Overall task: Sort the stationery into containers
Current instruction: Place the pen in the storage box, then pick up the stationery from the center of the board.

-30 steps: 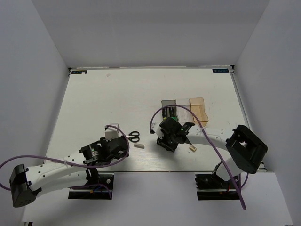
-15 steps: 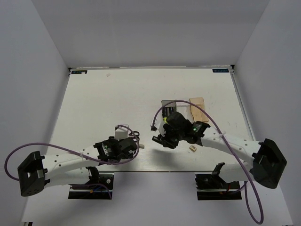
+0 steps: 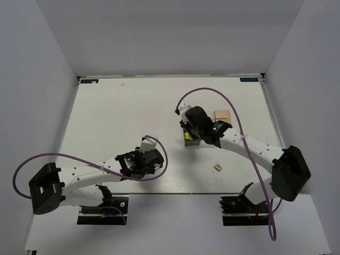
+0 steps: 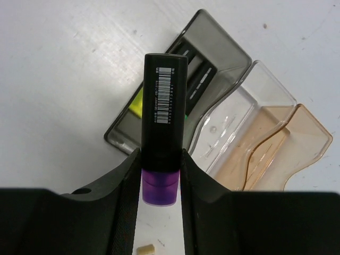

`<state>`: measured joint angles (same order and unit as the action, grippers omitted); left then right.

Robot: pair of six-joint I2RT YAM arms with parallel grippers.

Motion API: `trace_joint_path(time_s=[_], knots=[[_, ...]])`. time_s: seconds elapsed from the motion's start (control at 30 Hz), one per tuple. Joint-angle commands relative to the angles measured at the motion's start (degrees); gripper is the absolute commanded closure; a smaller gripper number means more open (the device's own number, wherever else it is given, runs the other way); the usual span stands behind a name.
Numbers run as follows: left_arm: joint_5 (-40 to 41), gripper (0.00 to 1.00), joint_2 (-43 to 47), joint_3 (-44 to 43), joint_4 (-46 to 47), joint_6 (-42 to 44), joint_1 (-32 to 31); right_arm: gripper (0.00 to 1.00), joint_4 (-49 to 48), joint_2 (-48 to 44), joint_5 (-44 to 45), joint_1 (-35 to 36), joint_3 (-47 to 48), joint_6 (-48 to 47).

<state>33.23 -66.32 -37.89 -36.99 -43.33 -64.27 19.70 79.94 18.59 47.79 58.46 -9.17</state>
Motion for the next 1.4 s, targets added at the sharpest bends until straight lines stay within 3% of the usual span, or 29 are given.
trace_joint_path(time_s=[0.0, 0.2, 0.37, 0.43, 0.47, 0.63, 0.73, 0.77, 0.8, 0.9, 1.0, 1.03, 1.1, 1.13, 1.27, 1.37], knots=[[-0.10, 0.43, 0.14, -1.14, 0.78, 0.70, -0.33, 1.00, -0.29, 3.98, 3.65, -1.73, 6.12, 4.85], [-0.36, 0.30, -0.65, -0.52, 1.22, 0.96, -0.24, 0.99, 2.70, 11.27, 1.46, -4.28, 10.80, 8.82], [-0.54, 0.28, -1.61, -1.13, 1.92, 2.02, -0.15, 0.69, 5.87, 13.84, -2.40, -7.00, 12.65, 10.49], [-0.63, 0.28, -2.32, -1.75, 2.36, 2.11, -0.16, 0.48, 5.70, 12.96, -3.55, -7.36, 12.04, 10.05], [-0.80, 0.28, -2.75, -1.84, 2.45, 2.20, -0.15, 0.46, 5.78, 12.70, -3.91, -7.53, 11.77, 9.87], [-1.06, 0.31, -5.30, -3.42, 2.80, 0.27, -0.07, 0.43, 5.52, 10.33, -6.45, -8.50, 11.15, 9.61], [-0.89, 0.48, -6.53, -4.38, 2.63, -3.15, -0.07, 0.47, 6.05, 8.57, -9.52, -8.85, 10.80, 9.61], [-0.98, 0.53, -7.23, -4.73, 2.19, -3.86, -0.15, 0.53, 6.22, 8.04, -10.58, -9.20, 9.50, 7.43], [-0.98, 0.62, -7.67, -4.91, 1.93, -6.22, -0.15, 0.72, 6.31, 5.25, -11.64, -9.29, 7.74, 6.11], [-1.24, 0.67, -9.35, -6.32, -0.35, -10.78, -0.24, 1.00, 5.60, -1.97, -19.87, -10.08, 1.94, -0.48], [-1.42, 0.65, -11.63, -8.94, -3.50, -17.11, -0.07, 0.98, 7.97, -10.58, -27.86, -11.75, -6.38, -10.41], [-1.50, 0.60, -12.16, -9.48, -4.57, -18.36, 0.02, 0.91, 7.98, -12.42, -27.91, -12.63, -7.56, -12.17], [-1.07, 0.47, -14.35, -10.79, -6.76, -24.23, 0.02, 0.67, 12.19, -17.70, -31.94, -13.85, -9.32, -19.55], [-0.89, 0.41, -15.05, -11.59, -6.95, -26.95, 0.11, 0.60, 13.59, -18.85, -31.95, -14.13, -12.28, -21.40], [-0.45, 0.33, -15.94, -11.42, -4.59, -34.00, 0.20, 0.58, 14.66, -25.17, -31.07, -15.97, -17.84, -22.91], [-0.28, 0.33, -17.61, -12.20, -3.52, -39.80, 0.37, 0.58, 15.10, -27.11, -31.59, -17.11, -20.13, -22.82]])
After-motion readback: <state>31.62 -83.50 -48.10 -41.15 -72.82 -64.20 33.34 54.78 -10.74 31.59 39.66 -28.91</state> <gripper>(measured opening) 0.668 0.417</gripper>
